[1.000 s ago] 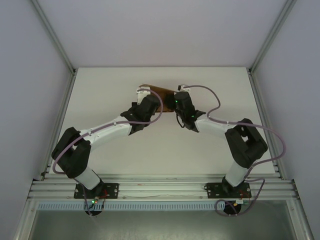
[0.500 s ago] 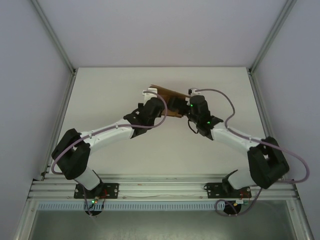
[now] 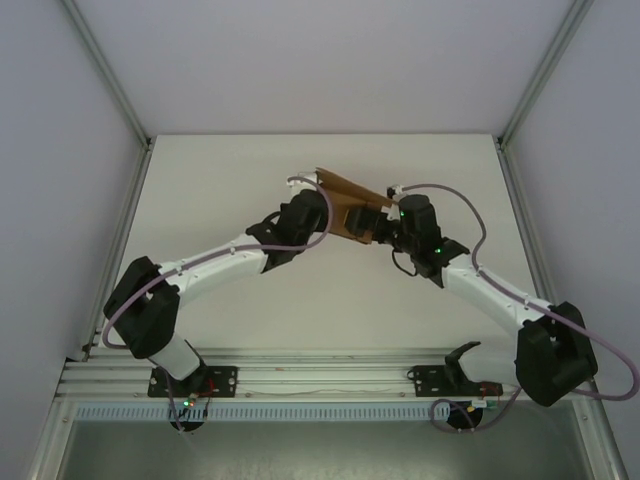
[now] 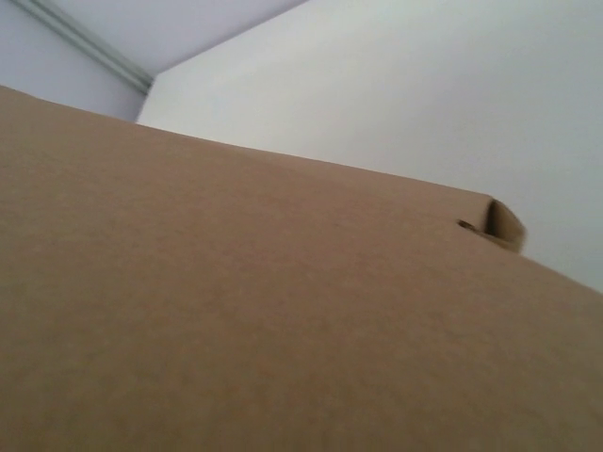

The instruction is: Assemble paper box

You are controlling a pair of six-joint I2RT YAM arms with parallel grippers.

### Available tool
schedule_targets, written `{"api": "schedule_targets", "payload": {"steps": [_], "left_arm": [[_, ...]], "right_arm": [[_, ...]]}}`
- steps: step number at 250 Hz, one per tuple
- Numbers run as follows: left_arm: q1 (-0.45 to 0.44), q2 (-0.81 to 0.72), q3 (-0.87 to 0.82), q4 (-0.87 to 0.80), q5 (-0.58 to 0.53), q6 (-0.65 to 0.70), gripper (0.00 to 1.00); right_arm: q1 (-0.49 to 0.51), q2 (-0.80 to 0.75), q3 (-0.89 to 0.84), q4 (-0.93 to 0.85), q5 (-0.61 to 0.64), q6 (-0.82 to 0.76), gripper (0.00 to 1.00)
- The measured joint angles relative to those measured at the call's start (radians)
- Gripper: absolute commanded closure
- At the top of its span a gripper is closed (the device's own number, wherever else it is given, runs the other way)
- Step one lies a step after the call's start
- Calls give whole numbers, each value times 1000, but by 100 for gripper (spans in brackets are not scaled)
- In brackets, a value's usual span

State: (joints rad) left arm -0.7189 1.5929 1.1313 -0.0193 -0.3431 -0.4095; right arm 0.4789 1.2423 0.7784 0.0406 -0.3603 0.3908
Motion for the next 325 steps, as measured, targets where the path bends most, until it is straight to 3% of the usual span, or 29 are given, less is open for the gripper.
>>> {"api": "schedule_targets", "payload": {"steps": [39,96,159,228,325], "left_arm": [[51,24,22,-53,14,-69,100],[121,34,13,-66,26,-124,100],[116,-27,-127,55,124,-93,100],[116,-90,-160,167,214,-63,100],[117,-114,-185,219,259,-60,100]], "right_arm": [[-4,-18,4,-82,92,1,0],[-13,-53,-4,-106,101,-10,0],[-205,-44,-61,123,-201,101,11],[-220,51,-10,261,-423,166,28],[-249,131,-11,487,-612,285,34]]}}
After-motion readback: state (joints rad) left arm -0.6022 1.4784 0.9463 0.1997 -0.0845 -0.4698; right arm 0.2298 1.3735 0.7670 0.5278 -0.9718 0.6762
